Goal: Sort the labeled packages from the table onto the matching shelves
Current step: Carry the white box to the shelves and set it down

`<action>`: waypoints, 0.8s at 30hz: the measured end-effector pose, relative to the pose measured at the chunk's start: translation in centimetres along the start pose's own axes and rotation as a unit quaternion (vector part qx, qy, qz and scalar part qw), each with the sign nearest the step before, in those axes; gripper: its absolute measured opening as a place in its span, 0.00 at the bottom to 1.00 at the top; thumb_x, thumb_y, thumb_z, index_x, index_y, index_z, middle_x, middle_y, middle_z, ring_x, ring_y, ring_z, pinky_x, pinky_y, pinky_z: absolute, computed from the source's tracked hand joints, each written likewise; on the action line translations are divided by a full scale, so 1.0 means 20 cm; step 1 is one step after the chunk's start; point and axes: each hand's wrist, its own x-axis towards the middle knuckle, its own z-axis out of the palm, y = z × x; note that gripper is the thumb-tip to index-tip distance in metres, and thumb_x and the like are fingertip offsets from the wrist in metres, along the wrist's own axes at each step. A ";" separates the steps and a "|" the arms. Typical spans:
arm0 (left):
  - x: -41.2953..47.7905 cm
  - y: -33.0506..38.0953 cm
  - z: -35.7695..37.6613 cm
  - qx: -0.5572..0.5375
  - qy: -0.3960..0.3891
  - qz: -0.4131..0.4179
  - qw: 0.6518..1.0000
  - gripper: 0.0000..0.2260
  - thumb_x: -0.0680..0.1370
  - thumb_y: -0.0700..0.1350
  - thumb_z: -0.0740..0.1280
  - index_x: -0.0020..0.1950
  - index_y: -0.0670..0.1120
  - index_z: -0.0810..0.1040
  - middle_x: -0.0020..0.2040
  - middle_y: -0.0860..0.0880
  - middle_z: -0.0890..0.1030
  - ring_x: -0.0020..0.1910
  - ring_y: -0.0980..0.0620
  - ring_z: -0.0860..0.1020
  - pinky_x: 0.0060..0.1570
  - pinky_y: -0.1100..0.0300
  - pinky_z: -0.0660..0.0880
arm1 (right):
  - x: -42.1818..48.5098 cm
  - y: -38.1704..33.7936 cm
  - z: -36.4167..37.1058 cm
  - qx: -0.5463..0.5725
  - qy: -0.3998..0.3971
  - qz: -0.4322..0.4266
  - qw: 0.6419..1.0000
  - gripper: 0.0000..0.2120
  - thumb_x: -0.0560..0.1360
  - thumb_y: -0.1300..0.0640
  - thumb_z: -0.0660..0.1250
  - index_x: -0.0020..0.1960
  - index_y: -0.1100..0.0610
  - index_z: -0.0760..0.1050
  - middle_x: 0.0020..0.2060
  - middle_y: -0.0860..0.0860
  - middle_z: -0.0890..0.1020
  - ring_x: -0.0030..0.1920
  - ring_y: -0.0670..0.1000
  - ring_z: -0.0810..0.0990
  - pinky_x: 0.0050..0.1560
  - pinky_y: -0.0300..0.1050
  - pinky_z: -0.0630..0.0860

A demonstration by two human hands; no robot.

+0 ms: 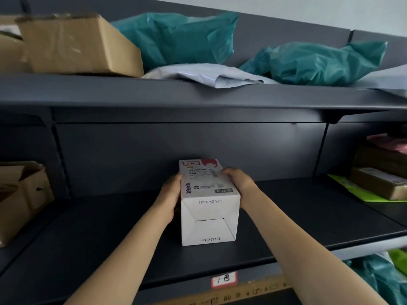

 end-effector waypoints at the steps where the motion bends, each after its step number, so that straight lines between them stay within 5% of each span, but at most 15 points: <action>1: -0.01 0.02 0.00 0.024 0.013 0.028 0.999 0.16 0.82 0.52 0.56 0.57 0.45 0.77 0.50 0.43 0.81 0.46 0.47 0.78 0.49 0.55 0.71 | -0.01 -0.01 -0.01 -0.003 0.006 -0.013 1.000 0.10 0.73 0.59 0.67 0.53 0.61 0.76 0.44 0.60 0.83 0.40 0.58 0.82 0.43 0.50 0.79; 3: -0.03 0.07 -0.02 0.063 0.054 0.104 0.991 0.15 0.82 0.50 0.56 0.64 0.46 0.74 0.65 0.44 0.75 0.57 0.49 0.75 0.56 0.57 0.67 | -0.03 -0.04 -0.05 -0.025 0.038 -0.065 0.997 0.05 0.76 0.59 0.65 0.50 0.58 0.75 0.40 0.53 0.79 0.43 0.55 0.79 0.43 0.46 0.76; 5: -0.06 0.11 -0.04 0.062 0.064 0.160 0.983 0.19 0.82 0.49 0.58 0.73 0.48 0.67 0.71 0.47 0.69 0.67 0.49 0.70 0.63 0.56 0.65 | -0.06 -0.06 -0.09 -0.050 0.066 -0.134 0.987 0.05 0.76 0.60 0.65 0.50 0.54 0.77 0.43 0.49 0.78 0.53 0.53 0.77 0.53 0.47 0.73; 10: -0.27 0.15 0.01 0.087 0.011 0.277 0.957 0.18 0.82 0.46 0.57 0.73 0.49 0.66 0.62 0.55 0.68 0.61 0.57 0.68 0.58 0.60 0.65 | -0.25 -0.08 -0.16 -0.100 0.072 -0.241 0.963 0.20 0.74 0.56 0.67 0.66 0.55 0.73 0.60 0.52 0.79 0.59 0.52 0.76 0.56 0.45 0.71; 16: -0.60 0.09 0.11 0.103 0.009 0.306 0.946 0.17 0.82 0.47 0.57 0.72 0.51 0.68 0.67 0.50 0.71 0.64 0.53 0.71 0.65 0.55 0.68 | -0.61 -0.09 -0.41 -0.098 0.087 -0.317 0.939 0.20 0.75 0.53 0.67 0.66 0.54 0.72 0.60 0.48 0.78 0.60 0.48 0.76 0.60 0.44 0.72; 20: -0.87 0.08 0.35 0.095 -0.009 0.341 0.935 0.17 0.83 0.46 0.57 0.71 0.49 0.68 0.63 0.54 0.71 0.63 0.58 0.69 0.54 0.71 0.64 | -0.86 -0.11 -0.71 -0.087 0.094 -0.343 0.930 0.19 0.76 0.53 0.67 0.66 0.53 0.73 0.59 0.47 0.77 0.61 0.47 0.75 0.58 0.41 0.72; 24: -1.13 0.05 0.70 0.066 -0.065 0.352 0.931 0.17 0.82 0.46 0.57 0.71 0.49 0.69 0.63 0.55 0.72 0.63 0.59 0.69 0.51 0.74 0.66 | -1.08 -0.13 -1.05 -0.109 0.139 -0.363 0.915 0.18 0.75 0.54 0.68 0.64 0.52 0.74 0.60 0.49 0.78 0.59 0.47 0.77 0.61 0.46 0.74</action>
